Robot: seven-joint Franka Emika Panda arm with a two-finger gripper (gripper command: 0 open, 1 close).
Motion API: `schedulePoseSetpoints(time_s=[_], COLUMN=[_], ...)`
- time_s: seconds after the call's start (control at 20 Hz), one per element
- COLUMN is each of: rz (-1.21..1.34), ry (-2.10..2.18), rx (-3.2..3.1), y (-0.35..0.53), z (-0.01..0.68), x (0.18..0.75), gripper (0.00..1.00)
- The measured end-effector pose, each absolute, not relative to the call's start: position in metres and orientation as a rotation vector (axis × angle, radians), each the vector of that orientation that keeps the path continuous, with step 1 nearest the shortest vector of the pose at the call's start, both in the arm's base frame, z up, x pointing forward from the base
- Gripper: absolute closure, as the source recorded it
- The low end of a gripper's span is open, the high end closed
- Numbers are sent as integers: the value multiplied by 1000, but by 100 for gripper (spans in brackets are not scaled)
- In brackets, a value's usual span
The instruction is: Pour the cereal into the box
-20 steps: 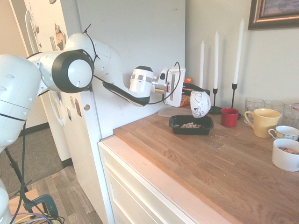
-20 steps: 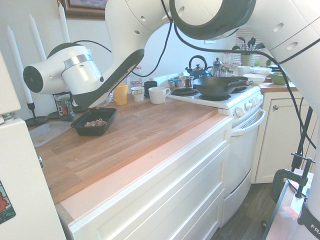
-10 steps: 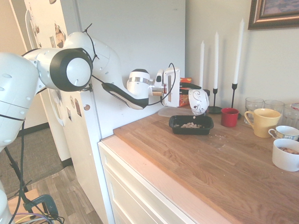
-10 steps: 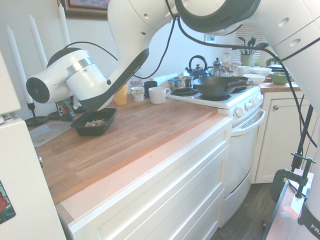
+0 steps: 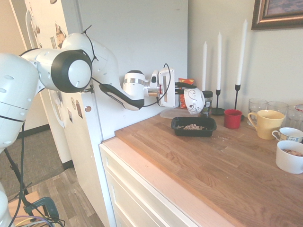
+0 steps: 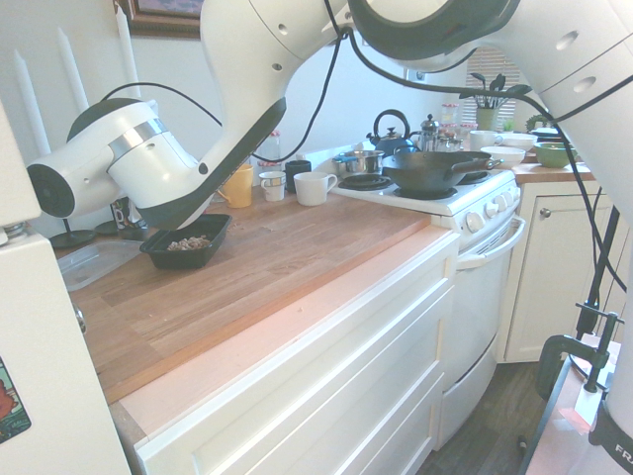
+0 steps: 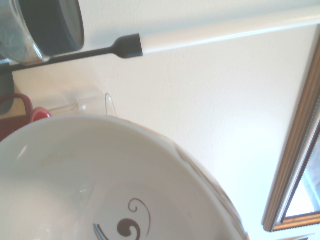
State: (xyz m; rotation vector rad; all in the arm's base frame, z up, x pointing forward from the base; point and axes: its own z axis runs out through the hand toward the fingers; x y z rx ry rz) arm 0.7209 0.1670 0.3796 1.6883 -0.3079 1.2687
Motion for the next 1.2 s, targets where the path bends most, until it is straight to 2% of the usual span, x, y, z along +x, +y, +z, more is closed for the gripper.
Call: schedulePoseSetpoints(time_s=[0.7,1.2], rz=[1188,921], ry=[-531,-1012], rx=[1818,2229], y=[127,92], z=[360,434], x=[721,721], gripper=[100,100])
